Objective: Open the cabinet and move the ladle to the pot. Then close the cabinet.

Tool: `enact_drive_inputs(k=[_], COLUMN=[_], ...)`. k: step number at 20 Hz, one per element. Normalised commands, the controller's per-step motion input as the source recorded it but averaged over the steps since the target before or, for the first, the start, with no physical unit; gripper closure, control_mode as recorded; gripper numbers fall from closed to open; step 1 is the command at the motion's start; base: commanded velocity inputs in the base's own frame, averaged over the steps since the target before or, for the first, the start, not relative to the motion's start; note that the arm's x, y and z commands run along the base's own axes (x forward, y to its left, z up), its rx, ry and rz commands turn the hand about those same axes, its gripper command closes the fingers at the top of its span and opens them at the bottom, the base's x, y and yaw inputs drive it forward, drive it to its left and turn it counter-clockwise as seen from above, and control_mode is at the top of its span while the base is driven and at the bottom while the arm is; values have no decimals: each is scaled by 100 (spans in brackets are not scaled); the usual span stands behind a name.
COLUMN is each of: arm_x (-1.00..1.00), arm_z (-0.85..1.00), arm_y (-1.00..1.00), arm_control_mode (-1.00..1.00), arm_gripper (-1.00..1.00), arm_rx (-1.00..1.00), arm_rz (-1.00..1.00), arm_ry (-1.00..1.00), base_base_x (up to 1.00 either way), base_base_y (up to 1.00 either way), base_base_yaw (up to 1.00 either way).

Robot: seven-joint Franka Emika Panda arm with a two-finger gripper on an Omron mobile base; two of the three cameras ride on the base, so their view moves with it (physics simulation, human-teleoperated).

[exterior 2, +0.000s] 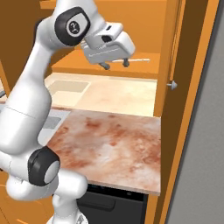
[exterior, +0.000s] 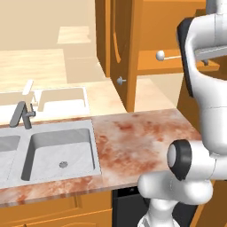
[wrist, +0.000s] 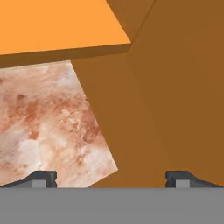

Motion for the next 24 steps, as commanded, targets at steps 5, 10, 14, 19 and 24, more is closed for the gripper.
enact_drive_inputs(k=[5,10,14,19,24], arm_x=[33,45,24,28,50], arm_z=[0,0,-19,-44,-42], arm_y=[42,32,47,44,36], arm_control_mode=[-100,-100,-100,-100,-100], arm_gripper=[-100,-100,-100,-100,-100], arm_rx=[49,33,15,0,0], arm_rz=[23,19,18,14,9], arm_ry=[-6,-20,-25,-26,-21], base_base_x=[0,0,0,0,0], base_base_y=[0,0,0,0,0], base_base_yaw=[0,0,0,0,0])
